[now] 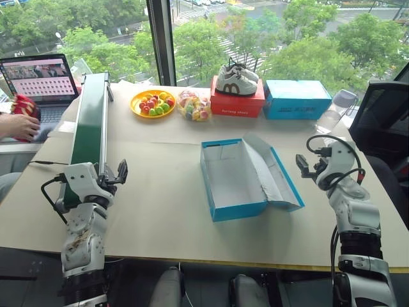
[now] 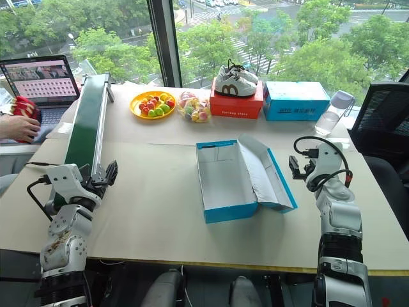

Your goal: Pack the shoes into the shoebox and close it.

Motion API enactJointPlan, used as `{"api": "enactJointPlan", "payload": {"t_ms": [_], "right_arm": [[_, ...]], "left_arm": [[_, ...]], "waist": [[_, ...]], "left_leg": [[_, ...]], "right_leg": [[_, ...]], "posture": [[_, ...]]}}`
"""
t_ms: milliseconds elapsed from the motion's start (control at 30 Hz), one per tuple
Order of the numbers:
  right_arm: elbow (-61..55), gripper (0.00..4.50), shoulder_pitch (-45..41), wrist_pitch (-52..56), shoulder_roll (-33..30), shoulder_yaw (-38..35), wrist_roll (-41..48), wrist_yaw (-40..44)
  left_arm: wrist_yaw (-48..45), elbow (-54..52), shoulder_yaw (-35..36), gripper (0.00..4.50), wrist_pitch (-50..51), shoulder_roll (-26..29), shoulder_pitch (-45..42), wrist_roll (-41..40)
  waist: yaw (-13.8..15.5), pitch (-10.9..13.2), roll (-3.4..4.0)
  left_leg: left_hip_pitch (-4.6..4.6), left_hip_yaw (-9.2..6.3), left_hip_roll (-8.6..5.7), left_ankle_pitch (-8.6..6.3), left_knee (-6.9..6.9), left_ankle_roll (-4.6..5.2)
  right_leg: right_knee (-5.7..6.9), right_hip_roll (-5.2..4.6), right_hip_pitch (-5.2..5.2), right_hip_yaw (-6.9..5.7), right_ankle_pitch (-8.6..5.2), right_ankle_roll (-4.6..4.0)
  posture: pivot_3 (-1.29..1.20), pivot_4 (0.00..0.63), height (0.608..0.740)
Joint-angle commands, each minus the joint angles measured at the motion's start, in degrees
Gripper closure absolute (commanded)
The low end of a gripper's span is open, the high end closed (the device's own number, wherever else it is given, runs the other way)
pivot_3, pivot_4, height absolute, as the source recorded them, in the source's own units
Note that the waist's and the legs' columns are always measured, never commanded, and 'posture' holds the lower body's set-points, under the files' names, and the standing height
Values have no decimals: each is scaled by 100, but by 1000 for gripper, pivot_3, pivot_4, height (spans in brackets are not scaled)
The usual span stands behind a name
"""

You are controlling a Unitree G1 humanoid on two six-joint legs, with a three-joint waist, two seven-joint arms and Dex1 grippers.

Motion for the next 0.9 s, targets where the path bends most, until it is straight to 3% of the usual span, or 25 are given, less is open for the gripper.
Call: {"api": "enactJointPlan", "payload": {"t_ms": [33, 133, 267, 367, 600, 900], "right_arm": [[-218, 22, -219, -292, -50, -39, -14, -39], [-1326, 22, -745, 207, 231, 20, 1019, 598], [-2499, 22, -800, 1231, 88, 647, 1889, 1579], [-3198, 22, -683, 1711, -158, 1387, 2216, 2303], [-3622, 22, -307, 1747, -729, 2450, 2129, 3433], [-3426, 22, -357, 1602, -292, 2615, 1878, 3251]], "left_arm": [[-60, -238, -127, 0, -123, 78, -24, 89], [-26, -400, -222, 0, -60, 181, -49, 228], [117, -538, -92, 0, 196, 290, -146, 170], [267, -539, 117, 0, 540, 477, -244, 128], [445, -398, 764, 0, 1159, 1050, -342, 21], [616, -385, 992, 0, 1900, 1286, -252, 21]], "waist": [[0, 0, 0], [-45, 6, 3], [-123, 16, 1], [-100, 8, -27], [-81, 21, -51], [-50, 24, -75]], "left_leg": [[0, 0, 0, 0, 0, 0], [-1, 0, 0, 0, 0, 0], [-10, 6, 12, 15, -7, 24], [-9, 2, 18, 15, -24, 24], [-12, 4, 12, -10, -25, -17], [-12, 18, 24, -12, -24, -25]], "right_leg": [[0, 0, 0, 0, 0, 0], [1, 0, -2, 1, 0, 0], [11, 9, -25, 10, 16, 14], [5, 16, -22, -1, 20, -24], [0, 4, -37, 0, 19, -38], [1, 7, -71, 1, 23, -35]], "posture": [[0, 150, 736], [0, 150, 736], [0, 150, 736], [0, 150, 736], [0, 150, 736], [0, 150, 736]]}}
